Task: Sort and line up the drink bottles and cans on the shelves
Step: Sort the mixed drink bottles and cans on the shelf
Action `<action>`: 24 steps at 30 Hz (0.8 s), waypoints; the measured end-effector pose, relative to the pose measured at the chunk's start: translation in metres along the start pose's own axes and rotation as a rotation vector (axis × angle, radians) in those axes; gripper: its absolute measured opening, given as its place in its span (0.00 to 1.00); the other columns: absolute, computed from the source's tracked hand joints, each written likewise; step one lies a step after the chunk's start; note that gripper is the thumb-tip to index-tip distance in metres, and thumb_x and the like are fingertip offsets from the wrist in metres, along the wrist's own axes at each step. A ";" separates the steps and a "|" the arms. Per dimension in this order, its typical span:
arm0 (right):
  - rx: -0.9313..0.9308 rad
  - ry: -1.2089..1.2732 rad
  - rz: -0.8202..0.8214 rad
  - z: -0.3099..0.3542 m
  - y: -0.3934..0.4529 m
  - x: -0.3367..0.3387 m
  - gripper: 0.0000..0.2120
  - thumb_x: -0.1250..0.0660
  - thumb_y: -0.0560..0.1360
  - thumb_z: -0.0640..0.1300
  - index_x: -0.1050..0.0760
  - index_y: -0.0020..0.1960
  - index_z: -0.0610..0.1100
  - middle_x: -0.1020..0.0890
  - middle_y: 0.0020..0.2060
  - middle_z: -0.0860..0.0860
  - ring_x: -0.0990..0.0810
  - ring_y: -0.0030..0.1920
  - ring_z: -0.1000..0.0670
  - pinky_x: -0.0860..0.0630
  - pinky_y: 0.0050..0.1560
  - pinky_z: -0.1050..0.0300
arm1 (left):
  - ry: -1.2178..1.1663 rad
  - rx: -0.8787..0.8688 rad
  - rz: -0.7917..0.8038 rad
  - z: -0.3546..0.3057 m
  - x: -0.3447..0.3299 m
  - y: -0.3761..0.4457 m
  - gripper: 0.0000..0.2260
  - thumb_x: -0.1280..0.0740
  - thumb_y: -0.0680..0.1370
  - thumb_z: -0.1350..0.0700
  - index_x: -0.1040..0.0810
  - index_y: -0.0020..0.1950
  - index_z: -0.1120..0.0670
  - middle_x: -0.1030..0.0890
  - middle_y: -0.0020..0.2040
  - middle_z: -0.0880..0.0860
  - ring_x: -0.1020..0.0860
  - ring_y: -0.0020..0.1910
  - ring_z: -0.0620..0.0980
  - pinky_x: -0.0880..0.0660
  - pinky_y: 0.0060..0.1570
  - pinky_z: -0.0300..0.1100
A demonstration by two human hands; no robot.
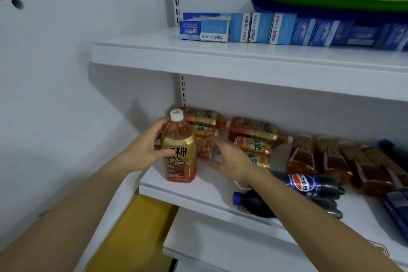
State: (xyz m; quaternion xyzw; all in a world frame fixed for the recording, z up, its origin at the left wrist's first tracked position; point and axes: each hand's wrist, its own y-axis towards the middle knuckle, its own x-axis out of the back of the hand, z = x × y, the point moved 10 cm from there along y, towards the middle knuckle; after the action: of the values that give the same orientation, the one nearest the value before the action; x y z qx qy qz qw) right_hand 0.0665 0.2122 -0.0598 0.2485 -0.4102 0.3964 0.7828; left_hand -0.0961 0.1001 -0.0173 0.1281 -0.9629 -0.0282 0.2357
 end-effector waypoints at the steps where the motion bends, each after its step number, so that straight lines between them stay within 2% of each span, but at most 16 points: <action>1: 0.002 -0.017 0.001 -0.001 0.005 0.005 0.29 0.28 0.78 0.49 0.36 0.75 0.54 0.22 0.62 0.49 0.21 0.57 0.49 0.21 0.57 0.51 | -0.004 0.006 0.014 0.000 0.004 -0.002 0.36 0.25 0.73 0.64 0.34 0.72 0.37 0.22 0.66 0.37 0.26 0.70 0.41 0.30 0.72 0.54; 3: 0.005 -0.097 -0.014 0.001 0.020 0.013 0.27 0.28 0.78 0.50 0.34 0.73 0.53 0.25 0.65 0.48 0.23 0.61 0.47 0.25 0.61 0.52 | -0.029 0.021 0.030 0.005 0.014 -0.004 0.35 0.25 0.73 0.63 0.34 0.75 0.41 0.22 0.68 0.39 0.26 0.71 0.42 0.31 0.73 0.53; 6: 0.006 -0.206 0.008 0.011 0.053 0.008 0.32 0.28 0.77 0.51 0.37 0.77 0.54 0.28 0.72 0.48 0.27 0.69 0.44 0.27 0.68 0.46 | -0.017 0.036 0.062 0.013 0.029 -0.006 0.35 0.26 0.75 0.66 0.35 0.78 0.48 0.25 0.72 0.44 0.28 0.73 0.43 0.34 0.76 0.54; 7: 0.029 -0.230 0.044 0.020 0.063 0.000 0.34 0.28 0.75 0.53 0.37 0.77 0.56 0.27 0.72 0.49 0.26 0.69 0.44 0.26 0.67 0.45 | -0.008 0.052 0.071 0.014 0.031 -0.007 0.34 0.24 0.75 0.61 0.35 0.78 0.48 0.25 0.72 0.43 0.28 0.73 0.42 0.34 0.76 0.55; 8: 0.061 -0.263 0.090 0.027 0.072 -0.010 0.35 0.27 0.74 0.55 0.38 0.77 0.59 0.27 0.72 0.49 0.25 0.68 0.44 0.25 0.66 0.44 | -0.007 0.065 0.062 0.012 0.032 -0.006 0.35 0.22 0.74 0.53 0.34 0.77 0.47 0.25 0.72 0.43 0.28 0.72 0.42 0.33 0.76 0.54; 10: 0.072 -0.398 0.174 0.031 0.086 -0.030 0.39 0.26 0.72 0.54 0.42 0.76 0.65 0.28 0.73 0.50 0.26 0.69 0.42 0.25 0.66 0.40 | -0.006 0.105 -0.086 0.000 0.040 -0.005 0.40 0.23 0.67 0.34 0.33 0.75 0.44 0.26 0.72 0.44 0.26 0.70 0.44 0.30 0.72 0.52; 11: 0.063 -0.486 0.196 0.029 0.090 -0.036 0.40 0.26 0.72 0.51 0.44 0.77 0.65 0.30 0.74 0.49 0.28 0.70 0.40 0.26 0.66 0.37 | -0.001 0.113 -0.217 -0.010 0.045 -0.003 0.39 0.27 0.67 0.29 0.32 0.74 0.42 0.26 0.71 0.44 0.26 0.68 0.45 0.29 0.69 0.52; 12: 0.067 -0.555 0.203 0.027 0.093 -0.040 0.41 0.26 0.72 0.49 0.44 0.77 0.64 0.31 0.74 0.48 0.29 0.71 0.39 0.27 0.67 0.36 | 0.006 0.095 -0.354 -0.023 0.050 -0.001 0.35 0.30 0.70 0.29 0.31 0.72 0.42 0.25 0.68 0.43 0.25 0.65 0.44 0.28 0.66 0.50; 13: 0.078 -0.593 0.195 0.028 0.095 -0.042 0.40 0.26 0.72 0.48 0.43 0.78 0.62 0.31 0.73 0.47 0.29 0.70 0.39 0.28 0.68 0.37 | 0.026 0.058 -0.471 -0.037 0.054 0.002 0.28 0.32 0.75 0.32 0.30 0.70 0.43 0.23 0.65 0.43 0.24 0.60 0.41 0.26 0.62 0.46; 15: 0.113 -0.576 0.170 0.032 0.097 -0.042 0.39 0.25 0.71 0.48 0.39 0.77 0.60 0.27 0.69 0.47 0.26 0.68 0.41 0.26 0.67 0.41 | 0.184 0.018 -0.559 -0.064 0.053 0.014 0.17 0.35 0.82 0.41 0.27 0.66 0.49 0.22 0.55 0.44 0.24 0.50 0.36 0.27 0.48 0.34; 17: 0.141 -0.527 0.173 0.034 0.101 -0.044 0.38 0.24 0.69 0.49 0.37 0.74 0.58 0.24 0.65 0.48 0.23 0.64 0.42 0.23 0.63 0.43 | 0.400 0.070 -0.489 -0.071 0.047 0.034 0.10 0.37 0.84 0.46 0.24 0.59 0.52 0.21 0.48 0.45 0.22 0.43 0.39 0.30 0.36 0.33; 19: 0.131 -0.433 0.155 0.030 0.105 -0.041 0.36 0.23 0.66 0.51 0.36 0.69 0.56 0.21 0.59 0.51 0.20 0.59 0.44 0.20 0.57 0.45 | 0.600 0.104 -0.394 -0.064 0.038 0.046 0.08 0.37 0.83 0.53 0.20 0.52 0.55 0.18 0.46 0.50 0.19 0.39 0.47 0.31 0.29 0.33; 21: 0.114 -0.268 0.087 0.025 0.111 -0.026 0.38 0.22 0.62 0.53 0.37 0.67 0.54 0.21 0.57 0.52 0.19 0.57 0.46 0.19 0.55 0.45 | 0.599 0.039 -0.470 -0.061 0.039 0.044 0.07 0.36 0.80 0.61 0.17 0.49 0.58 0.16 0.47 0.53 0.19 0.37 0.49 0.31 0.26 0.30; 24: 0.110 -0.042 -0.024 0.011 0.116 -0.003 0.41 0.19 0.62 0.55 0.36 0.68 0.50 0.22 0.62 0.50 0.21 0.59 0.48 0.21 0.60 0.48 | 0.419 -0.013 -0.666 -0.058 0.043 0.028 0.06 0.33 0.77 0.64 0.16 0.50 0.57 0.19 0.45 0.49 0.24 0.34 0.40 0.31 0.28 0.26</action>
State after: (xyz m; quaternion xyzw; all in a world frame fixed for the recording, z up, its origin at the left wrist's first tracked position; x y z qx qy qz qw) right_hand -0.0355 0.2685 -0.0496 0.3043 -0.4014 0.4037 0.7638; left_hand -0.1124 0.1159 0.0567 0.4350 -0.7995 -0.0826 0.4059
